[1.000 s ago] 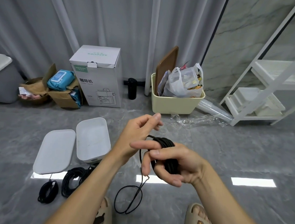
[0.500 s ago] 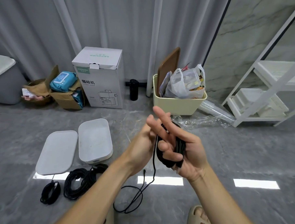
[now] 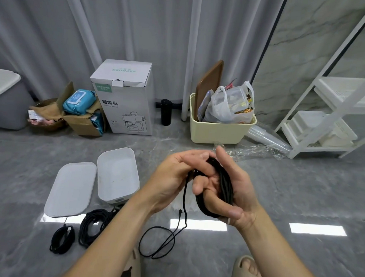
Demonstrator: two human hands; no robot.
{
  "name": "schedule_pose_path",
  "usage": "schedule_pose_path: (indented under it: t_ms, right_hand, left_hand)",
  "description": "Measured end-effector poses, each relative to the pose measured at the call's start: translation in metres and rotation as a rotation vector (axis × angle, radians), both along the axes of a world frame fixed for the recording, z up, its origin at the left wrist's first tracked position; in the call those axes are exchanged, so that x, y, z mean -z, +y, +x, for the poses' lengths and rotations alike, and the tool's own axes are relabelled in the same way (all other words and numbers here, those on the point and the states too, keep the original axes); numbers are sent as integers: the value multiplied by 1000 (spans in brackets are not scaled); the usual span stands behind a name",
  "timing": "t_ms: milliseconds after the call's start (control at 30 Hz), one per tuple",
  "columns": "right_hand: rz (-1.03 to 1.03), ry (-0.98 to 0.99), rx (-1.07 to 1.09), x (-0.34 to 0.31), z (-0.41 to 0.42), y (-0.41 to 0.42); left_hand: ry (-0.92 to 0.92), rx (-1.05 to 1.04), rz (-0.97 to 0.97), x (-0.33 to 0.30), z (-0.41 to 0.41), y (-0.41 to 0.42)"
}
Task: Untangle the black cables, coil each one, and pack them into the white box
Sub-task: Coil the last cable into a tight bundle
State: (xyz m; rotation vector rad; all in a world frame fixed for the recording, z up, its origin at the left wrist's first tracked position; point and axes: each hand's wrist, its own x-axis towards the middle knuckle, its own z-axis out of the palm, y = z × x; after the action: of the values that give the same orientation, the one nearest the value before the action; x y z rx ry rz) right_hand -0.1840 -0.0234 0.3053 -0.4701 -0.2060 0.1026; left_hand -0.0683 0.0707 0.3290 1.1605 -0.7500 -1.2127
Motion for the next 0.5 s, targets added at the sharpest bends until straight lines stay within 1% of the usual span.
schedule_pose_path:
  t_ms: [100,233,300,400,500]
  right_hand:
    - [-85,38,18,-1,0,4]
    - [-109,92,46,-7,2,5]
    - [-88,99,39,-10,4,8]
    - [-60,92,47,-11,8,10]
    - [77,69,74,-14,7,9]
  left_hand:
    - [-31,3,11,-2,1,1]
    - [-9,-38,37,2,2,1]
    - [-14,-36,72,4,2,1]
    - [-78,-11,93,6,3,4]
    - [-129,-46,125,6,5,3]
